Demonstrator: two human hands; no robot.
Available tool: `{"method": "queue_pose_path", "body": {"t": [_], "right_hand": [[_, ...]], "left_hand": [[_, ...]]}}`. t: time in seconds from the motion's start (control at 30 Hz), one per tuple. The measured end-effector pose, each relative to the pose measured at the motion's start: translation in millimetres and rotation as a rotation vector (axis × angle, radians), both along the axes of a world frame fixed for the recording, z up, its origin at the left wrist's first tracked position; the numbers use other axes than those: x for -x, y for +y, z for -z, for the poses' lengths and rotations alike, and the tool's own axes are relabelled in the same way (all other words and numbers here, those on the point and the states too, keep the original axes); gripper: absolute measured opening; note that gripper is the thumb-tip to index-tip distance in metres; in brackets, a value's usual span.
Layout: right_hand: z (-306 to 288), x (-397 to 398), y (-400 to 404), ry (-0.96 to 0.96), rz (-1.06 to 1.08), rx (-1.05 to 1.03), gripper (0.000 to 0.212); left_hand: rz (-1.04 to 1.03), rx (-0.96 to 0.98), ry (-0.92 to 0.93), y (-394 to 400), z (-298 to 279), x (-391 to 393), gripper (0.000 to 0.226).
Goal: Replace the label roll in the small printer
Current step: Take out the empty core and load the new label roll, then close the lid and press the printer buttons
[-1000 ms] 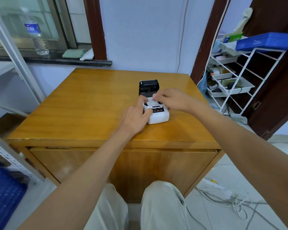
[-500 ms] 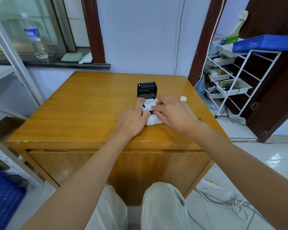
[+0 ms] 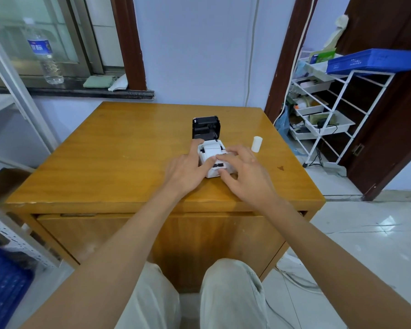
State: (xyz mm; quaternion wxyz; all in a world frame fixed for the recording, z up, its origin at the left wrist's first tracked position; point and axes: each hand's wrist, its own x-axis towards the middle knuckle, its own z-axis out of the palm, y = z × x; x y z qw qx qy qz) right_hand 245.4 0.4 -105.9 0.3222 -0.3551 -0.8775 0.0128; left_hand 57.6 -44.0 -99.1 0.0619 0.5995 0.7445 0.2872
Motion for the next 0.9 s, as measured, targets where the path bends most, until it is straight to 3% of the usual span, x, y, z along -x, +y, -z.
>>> {"method": "queue_pose_path", "body": {"t": [0.23, 0.5, 0.57, 0.67, 0.73, 0.9], "right_hand": [[3, -1, 12, 0.247, -0.106, 0.334, 0.028], [-56, 39, 34, 0.265, 0.156, 0.003, 0.012], [-76, 51, 55, 0.179, 0.156, -0.021, 0.028], [-90, 66, 78, -0.074, 0.109, 0.104, 0.047], [-89, 70, 82, -0.144, 0.071, 0.138, 0.037], [-78, 58, 75, -0.066, 0.062, 0.021, 0.019]], "left_hand": [[-0.025, -0.005, 0.031, 3, 1, -1, 0.071], [-0.021, -0.013, -0.076, 5, 3, 1, 0.079], [-0.012, -0.014, -0.147, 5, 3, 1, 0.082], [-0.024, -0.016, -0.159, 6, 2, 2, 0.085], [-0.044, -0.017, -0.162, 5, 2, 2, 0.090], [-0.087, -0.006, -0.196, 7, 1, 4, 0.102]]}}
